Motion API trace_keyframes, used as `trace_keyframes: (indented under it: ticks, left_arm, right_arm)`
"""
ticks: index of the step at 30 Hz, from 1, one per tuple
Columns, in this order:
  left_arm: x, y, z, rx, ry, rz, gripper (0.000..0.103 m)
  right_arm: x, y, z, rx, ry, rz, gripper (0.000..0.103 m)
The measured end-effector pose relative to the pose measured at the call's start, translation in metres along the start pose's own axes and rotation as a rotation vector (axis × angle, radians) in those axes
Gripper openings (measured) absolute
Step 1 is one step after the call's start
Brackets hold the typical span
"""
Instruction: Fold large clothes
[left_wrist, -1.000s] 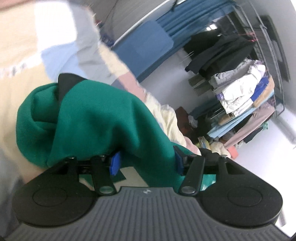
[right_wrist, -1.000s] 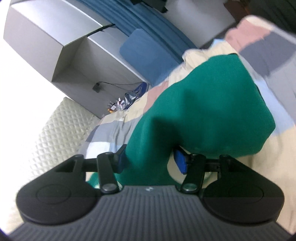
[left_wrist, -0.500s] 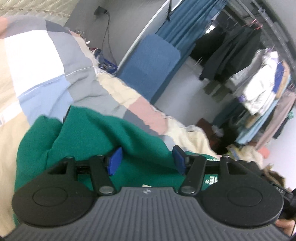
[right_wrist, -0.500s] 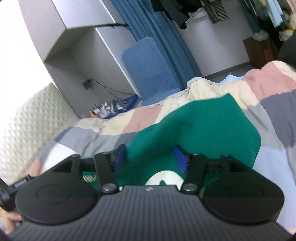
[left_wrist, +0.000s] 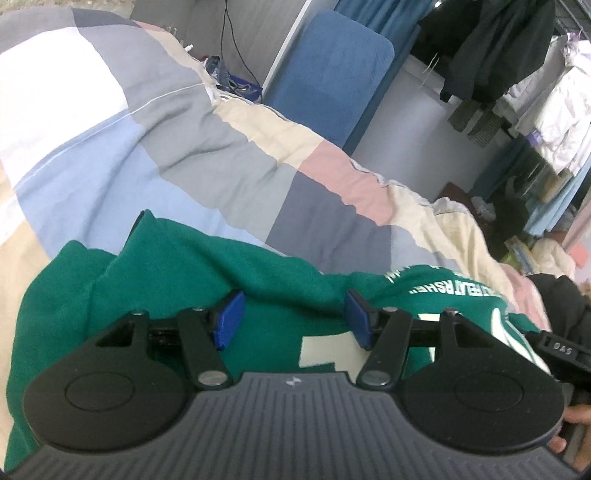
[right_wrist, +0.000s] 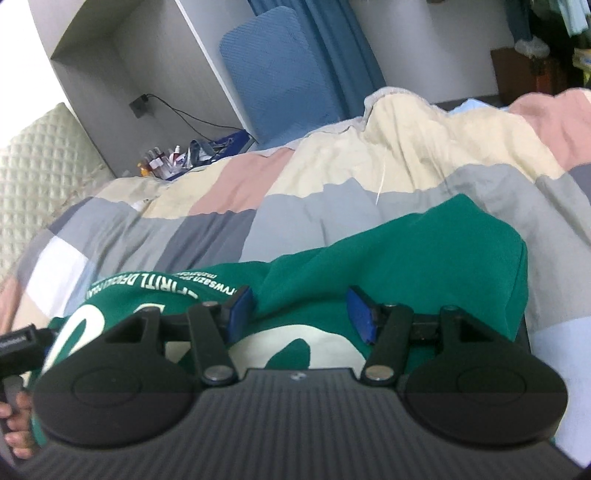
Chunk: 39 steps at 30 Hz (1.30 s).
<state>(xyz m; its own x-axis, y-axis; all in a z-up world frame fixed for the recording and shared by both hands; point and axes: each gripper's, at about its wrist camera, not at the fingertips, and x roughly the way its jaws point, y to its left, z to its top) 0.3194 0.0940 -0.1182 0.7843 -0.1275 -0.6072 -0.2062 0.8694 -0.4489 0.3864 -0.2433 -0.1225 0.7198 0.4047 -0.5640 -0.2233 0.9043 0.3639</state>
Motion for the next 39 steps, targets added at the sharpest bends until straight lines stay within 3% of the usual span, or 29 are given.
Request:
trace_keyframes:
  ticks: [6, 13, 15, 18, 23, 26, 29, 34, 39]
  left_arm:
    - [-0.052, -0.002, -0.018, -0.047, -0.026, -0.071, 0.070]
    - [-0.124, -0.007, -0.056, -0.079, -0.030, -0.081, 0.071]
    - [-0.139, -0.006, -0.070, -0.089, -0.017, -0.093, 0.071]
    - [-0.153, -0.004, -0.088, -0.122, 0.013, -0.112, 0.071]
    - [-0.140, 0.009, -0.104, -0.232, 0.082, -0.133, 0.075]
    - [-0.121, 0.021, -0.111, -0.297, 0.127, -0.110, 0.081]
    - [-0.100, 0.037, -0.116, -0.428, 0.174, -0.136, 0.082]
    - [-0.077, 0.054, -0.117, -0.554, 0.146, -0.184, 0.088]
    - [-0.061, 0.055, -0.113, -0.558, 0.119, -0.195, 0.092]
  right_arm:
    - [-0.035, -0.001, 0.002, 0.106, -0.024, 0.033, 0.059]
    - [-0.107, 0.015, -0.017, 0.124, -0.056, 0.025, 0.062]
    - [-0.126, 0.018, -0.027, 0.159, -0.047, 0.026, 0.071]
    - [-0.144, 0.022, -0.043, 0.206, -0.003, 0.015, 0.071]
    - [-0.151, 0.015, -0.066, 0.367, 0.033, 0.058, 0.072]
    - [-0.144, 0.004, -0.080, 0.473, 0.037, 0.073, 0.088]
    - [-0.129, -0.013, -0.090, 0.580, 0.057, 0.082, 0.088]
    - [-0.099, -0.036, -0.097, 0.699, 0.043, 0.098, 0.088]
    - [-0.076, -0.048, -0.095, 0.758, 0.005, 0.146, 0.097]
